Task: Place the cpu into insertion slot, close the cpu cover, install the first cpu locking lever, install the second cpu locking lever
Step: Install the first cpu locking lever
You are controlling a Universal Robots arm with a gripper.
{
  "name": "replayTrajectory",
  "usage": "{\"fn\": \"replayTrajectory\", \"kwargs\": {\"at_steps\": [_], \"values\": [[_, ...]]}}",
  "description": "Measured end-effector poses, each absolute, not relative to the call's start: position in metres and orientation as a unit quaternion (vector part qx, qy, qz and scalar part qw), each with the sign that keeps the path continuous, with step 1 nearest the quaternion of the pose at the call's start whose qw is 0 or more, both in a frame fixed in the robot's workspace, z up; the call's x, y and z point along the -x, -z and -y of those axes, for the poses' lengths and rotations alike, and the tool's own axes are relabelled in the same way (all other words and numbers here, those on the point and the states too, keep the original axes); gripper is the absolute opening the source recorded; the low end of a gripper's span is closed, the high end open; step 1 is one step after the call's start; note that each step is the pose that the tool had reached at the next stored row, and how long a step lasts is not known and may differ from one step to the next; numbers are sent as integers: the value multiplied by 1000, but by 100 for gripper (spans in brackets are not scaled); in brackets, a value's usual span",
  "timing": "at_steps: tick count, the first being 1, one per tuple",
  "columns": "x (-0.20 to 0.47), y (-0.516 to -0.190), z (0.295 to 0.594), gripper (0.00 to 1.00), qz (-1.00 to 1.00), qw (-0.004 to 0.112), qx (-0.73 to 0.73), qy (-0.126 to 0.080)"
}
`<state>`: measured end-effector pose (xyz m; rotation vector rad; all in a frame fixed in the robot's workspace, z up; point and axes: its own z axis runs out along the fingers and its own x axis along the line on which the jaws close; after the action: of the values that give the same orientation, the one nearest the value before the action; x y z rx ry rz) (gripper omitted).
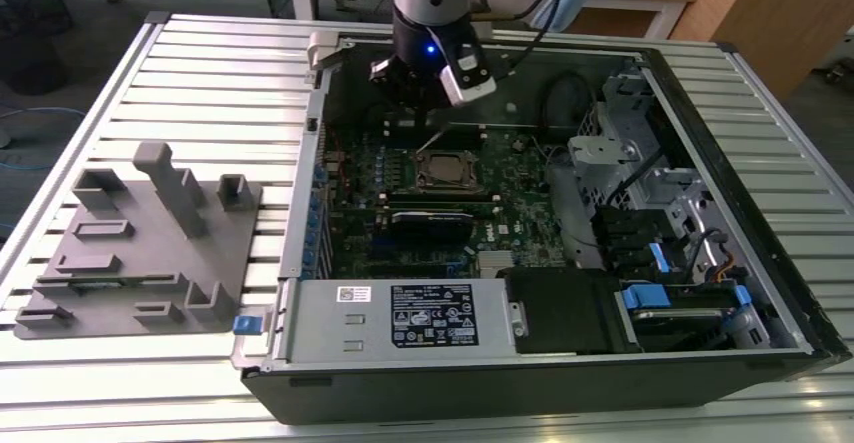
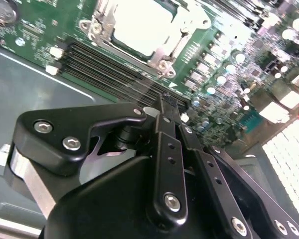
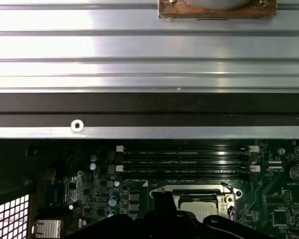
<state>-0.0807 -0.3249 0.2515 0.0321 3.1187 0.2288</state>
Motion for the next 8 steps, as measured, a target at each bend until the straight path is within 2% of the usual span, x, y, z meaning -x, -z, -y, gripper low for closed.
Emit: {"fn": "replayTrajectory", "kwargs": {"at_steps": [8], "values": [[76, -251, 325, 11, -997, 7, -10, -73]]}}
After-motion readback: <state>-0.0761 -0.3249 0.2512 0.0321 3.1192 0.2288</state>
